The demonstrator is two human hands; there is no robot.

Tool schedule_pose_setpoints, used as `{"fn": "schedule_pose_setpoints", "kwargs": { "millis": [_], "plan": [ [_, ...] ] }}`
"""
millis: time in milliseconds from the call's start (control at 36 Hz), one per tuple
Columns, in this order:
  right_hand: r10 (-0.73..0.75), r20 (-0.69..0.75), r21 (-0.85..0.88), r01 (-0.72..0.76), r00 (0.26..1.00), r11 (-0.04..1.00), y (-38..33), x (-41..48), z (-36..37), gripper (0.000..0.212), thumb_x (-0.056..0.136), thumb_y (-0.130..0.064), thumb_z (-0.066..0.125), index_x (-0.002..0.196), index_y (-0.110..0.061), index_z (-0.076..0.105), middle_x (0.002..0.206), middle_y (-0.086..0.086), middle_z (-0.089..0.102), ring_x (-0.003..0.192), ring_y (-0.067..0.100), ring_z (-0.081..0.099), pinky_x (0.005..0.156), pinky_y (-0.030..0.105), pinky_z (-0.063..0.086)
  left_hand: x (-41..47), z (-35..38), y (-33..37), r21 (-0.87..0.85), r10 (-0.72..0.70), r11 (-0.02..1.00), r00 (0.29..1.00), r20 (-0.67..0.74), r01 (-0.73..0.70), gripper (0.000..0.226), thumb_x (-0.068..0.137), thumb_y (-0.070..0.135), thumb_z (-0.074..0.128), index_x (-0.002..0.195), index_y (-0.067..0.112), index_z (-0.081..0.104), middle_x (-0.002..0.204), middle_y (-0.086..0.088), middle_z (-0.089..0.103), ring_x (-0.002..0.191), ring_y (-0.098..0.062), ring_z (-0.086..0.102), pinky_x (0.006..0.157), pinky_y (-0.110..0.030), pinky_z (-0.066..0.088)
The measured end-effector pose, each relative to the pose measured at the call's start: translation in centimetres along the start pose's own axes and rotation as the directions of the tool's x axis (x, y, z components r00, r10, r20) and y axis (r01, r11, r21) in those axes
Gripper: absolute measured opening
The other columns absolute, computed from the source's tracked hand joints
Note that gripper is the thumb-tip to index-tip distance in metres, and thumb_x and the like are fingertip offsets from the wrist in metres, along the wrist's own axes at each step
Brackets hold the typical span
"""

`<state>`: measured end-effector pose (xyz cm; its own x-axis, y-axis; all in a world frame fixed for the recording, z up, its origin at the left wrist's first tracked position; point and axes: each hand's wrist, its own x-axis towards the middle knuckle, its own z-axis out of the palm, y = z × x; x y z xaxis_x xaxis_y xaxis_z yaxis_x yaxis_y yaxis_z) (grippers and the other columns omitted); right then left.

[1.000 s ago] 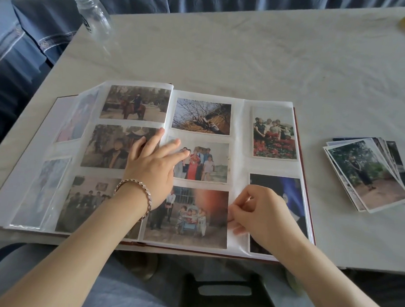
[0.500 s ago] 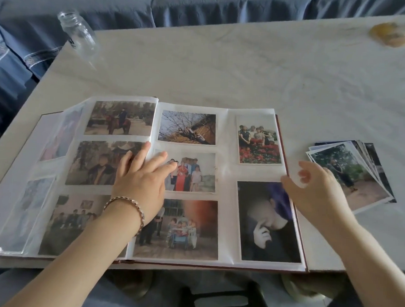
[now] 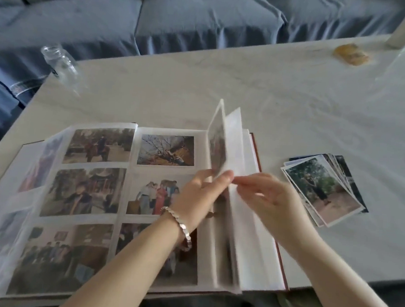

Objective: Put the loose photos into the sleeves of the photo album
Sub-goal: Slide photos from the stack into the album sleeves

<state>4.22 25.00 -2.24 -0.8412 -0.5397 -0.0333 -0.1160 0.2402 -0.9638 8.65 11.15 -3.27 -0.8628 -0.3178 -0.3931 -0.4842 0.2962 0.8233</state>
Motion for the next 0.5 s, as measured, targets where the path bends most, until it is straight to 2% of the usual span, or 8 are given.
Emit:
{"fn": "schedule_pose_setpoints", "kwargs": {
  "millis": [56,111,139,167,250,333,417,500],
  "plan": [
    [-0.062,0.094,-0.081,0.070,0.994,0.994,-0.2,-0.4,0.9,0.030,0.085,-0.014,0.063,0.089,-0.044,0.064,0.100,-0.013,0.057,0.088,0.002,0.059,0.083,0.014,0.048,0.0,-0.4,0.6,-0.058,-0.020,0.998,0.999,-0.041,0.018,0.075,0.065,0.073,0.046,0.122,0.024,0.053,0.109,0.013,0.055,0.106,-0.007,0.052,0.079,-0.019,0.036],
    [-0.119,0.118,-0.192,0.140,0.986,0.971,-0.1,-0.6,1.7,0.027,0.082,-0.018,0.068,0.094,-0.042,0.065,0.102,-0.020,0.051,0.092,-0.002,0.054,0.082,0.008,0.043,0.0,-1.0,0.6,-0.156,-0.095,0.985,0.990,-0.103,0.078,0.040,0.078,0.055,0.061,0.104,0.026,0.061,0.102,0.011,0.058,0.103,-0.010,0.054,0.076,-0.023,0.039],
    [-0.141,0.111,-0.226,0.163,0.984,0.960,0.0,-0.7,1.9,0.026,0.081,-0.018,0.070,0.097,-0.038,0.066,0.101,-0.021,0.050,0.093,-0.005,0.052,0.080,0.006,0.041,0.0,-1.3,0.3,-0.189,-0.141,0.975,0.981,-0.130,0.115,0.019,0.082,0.043,0.063,0.092,0.028,0.060,0.095,0.011,0.058,0.097,-0.010,0.055,0.076,-0.026,0.041],
    [-0.158,0.092,-0.237,0.176,0.983,0.956,0.0,-0.7,2.0,0.026,0.080,-0.017,0.071,0.097,-0.037,0.066,0.100,-0.022,0.050,0.093,-0.006,0.051,0.079,0.004,0.039,0.0,-1.7,0.0,-0.199,-0.175,0.970,0.971,-0.160,0.141,0.009,0.085,0.035,0.062,0.083,0.028,0.057,0.090,0.011,0.057,0.091,-0.010,0.055,0.078,-0.028,0.042],
    [-0.174,-0.026,-0.187,0.166,0.984,0.968,0.5,-0.7,1.5,0.038,0.078,-0.007,0.071,0.085,-0.043,0.061,0.098,-0.021,0.054,0.093,-0.006,0.054,0.078,0.003,0.041,0.2,-2.7,-1.4,-0.182,-0.195,0.971,0.951,-0.239,0.154,0.018,0.083,0.027,0.063,0.075,0.013,0.054,0.080,-0.001,0.060,0.077,-0.020,0.056,0.076,-0.030,0.043],
    [-0.113,-0.119,-0.248,0.081,0.986,0.965,1.7,-0.5,0.4,0.045,0.079,-0.003,0.068,0.081,-0.046,0.057,0.097,-0.024,0.053,0.089,-0.005,0.055,0.078,0.003,0.042,0.0,-3.3,-2.5,-0.151,-0.124,0.985,0.954,-0.274,0.084,0.032,0.076,0.034,0.065,0.082,0.003,0.062,0.074,-0.008,0.052,0.071,-0.017,0.049,0.067,-0.028,0.036],
    [-0.041,-0.113,-0.425,-0.011,0.993,0.905,2.5,-0.4,-0.6,0.032,0.082,-0.010,0.067,0.091,-0.039,0.060,0.096,-0.029,0.044,0.089,-0.004,0.044,0.077,0.001,0.030,-0.1,-3.6,-3.5,-0.067,-0.060,0.997,0.944,-0.325,0.040,0.040,0.086,0.026,0.062,0.088,-0.014,0.060,0.072,-0.012,0.055,0.065,-0.018,0.048,0.055,-0.023,0.037],
    [0.000,-0.105,-0.508,-0.053,0.994,0.860,2.8,-0.4,-1.4,0.024,0.085,-0.016,0.064,0.103,-0.031,0.063,0.105,-0.020,0.043,0.105,-0.003,0.028,0.083,0.008,0.019,0.1,-3.7,-4.0,0.010,0.016,1.000,0.930,-0.366,-0.013,0.031,0.088,0.021,0.059,0.094,-0.010,0.060,0.085,-0.026,0.063,0.071,-0.019,0.053,0.066,-0.032,0.047]
  ]
}}
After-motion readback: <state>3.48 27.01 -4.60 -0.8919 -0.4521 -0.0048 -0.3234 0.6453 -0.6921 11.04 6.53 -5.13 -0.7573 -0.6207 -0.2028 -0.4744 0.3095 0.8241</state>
